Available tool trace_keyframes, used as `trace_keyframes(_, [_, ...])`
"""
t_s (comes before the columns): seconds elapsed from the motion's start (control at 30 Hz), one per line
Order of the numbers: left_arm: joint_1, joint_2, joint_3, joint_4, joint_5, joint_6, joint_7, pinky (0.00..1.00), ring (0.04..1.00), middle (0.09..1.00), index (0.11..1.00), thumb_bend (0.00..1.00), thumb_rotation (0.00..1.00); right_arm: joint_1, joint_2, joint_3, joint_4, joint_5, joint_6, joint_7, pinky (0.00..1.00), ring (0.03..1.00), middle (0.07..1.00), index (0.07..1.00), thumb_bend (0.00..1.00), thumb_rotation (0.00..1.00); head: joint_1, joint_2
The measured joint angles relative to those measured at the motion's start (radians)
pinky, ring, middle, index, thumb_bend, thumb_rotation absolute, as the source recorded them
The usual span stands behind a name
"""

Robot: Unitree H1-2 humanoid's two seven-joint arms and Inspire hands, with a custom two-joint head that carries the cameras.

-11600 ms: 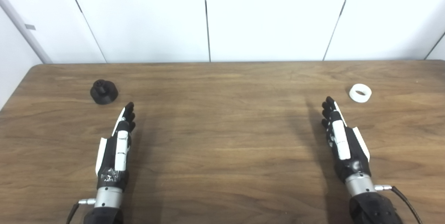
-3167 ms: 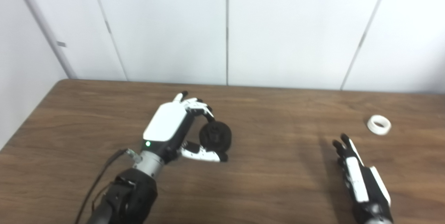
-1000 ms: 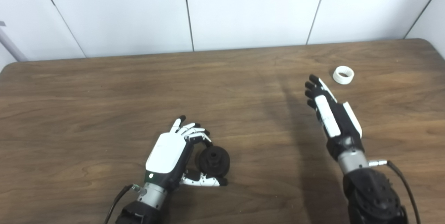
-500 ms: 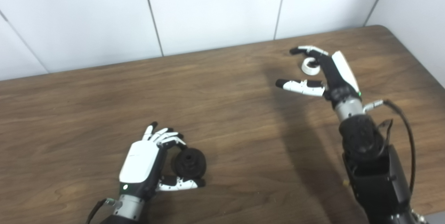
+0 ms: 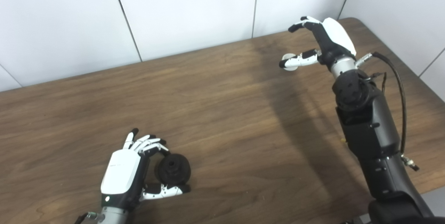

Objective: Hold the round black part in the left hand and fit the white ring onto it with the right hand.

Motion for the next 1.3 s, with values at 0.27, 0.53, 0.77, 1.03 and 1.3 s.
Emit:
trace_keyframes(0.27, [0.002, 0.004, 0.001, 0.000, 0.003, 0.002, 0.000, 1.00, 0.830, 0.739, 0.484, 0.52, 0.05, -0.054, -0.046, 0.014, 0.139, -0.003, 0.000, 0.022, 1.00, 0.997, 0.950, 0.749, 0.83, 0.22, -0.003, -0.015])
trace_keyframes(0.53, [0.006, 0.007, 0.001, 0.002, 0.004, 0.002, 0.004, 1.00, 0.835, 0.742, 0.485, 0.52, 0.05, -0.098, -0.064, 0.056, 0.250, -0.007, 0.000, 0.016, 1.00, 0.988, 0.940, 0.748, 0.87, 0.26, -0.006, -0.051])
trace_keyframes(0.77, [0.008, 0.011, 0.000, 0.007, 0.005, -0.002, 0.018, 1.00, 0.834, 0.743, 0.485, 0.52, 0.05, -0.129, -0.064, 0.085, 0.330, 0.001, 0.000, -0.003, 1.00, 0.990, 0.940, 0.739, 0.87, 0.24, -0.006, -0.054])
trace_keyframes(1.03, [0.011, 0.015, 0.000, 0.007, 0.004, -0.004, 0.023, 1.00, 0.838, 0.747, 0.485, 0.52, 0.05, -0.132, -0.064, 0.122, 0.398, -0.001, 0.000, -0.015, 1.00, 0.987, 0.931, 0.736, 0.86, 0.25, -0.006, -0.060])
trace_keyframes(1.3, [0.017, 0.016, 0.003, 0.007, 0.004, -0.004, 0.028, 1.00, 0.839, 0.746, 0.485, 0.52, 0.05, -0.159, -0.064, 0.135, 0.443, -0.003, 0.000, -0.026, 1.00, 0.981, 0.911, 0.717, 0.85, 0.26, -0.008, -0.063])
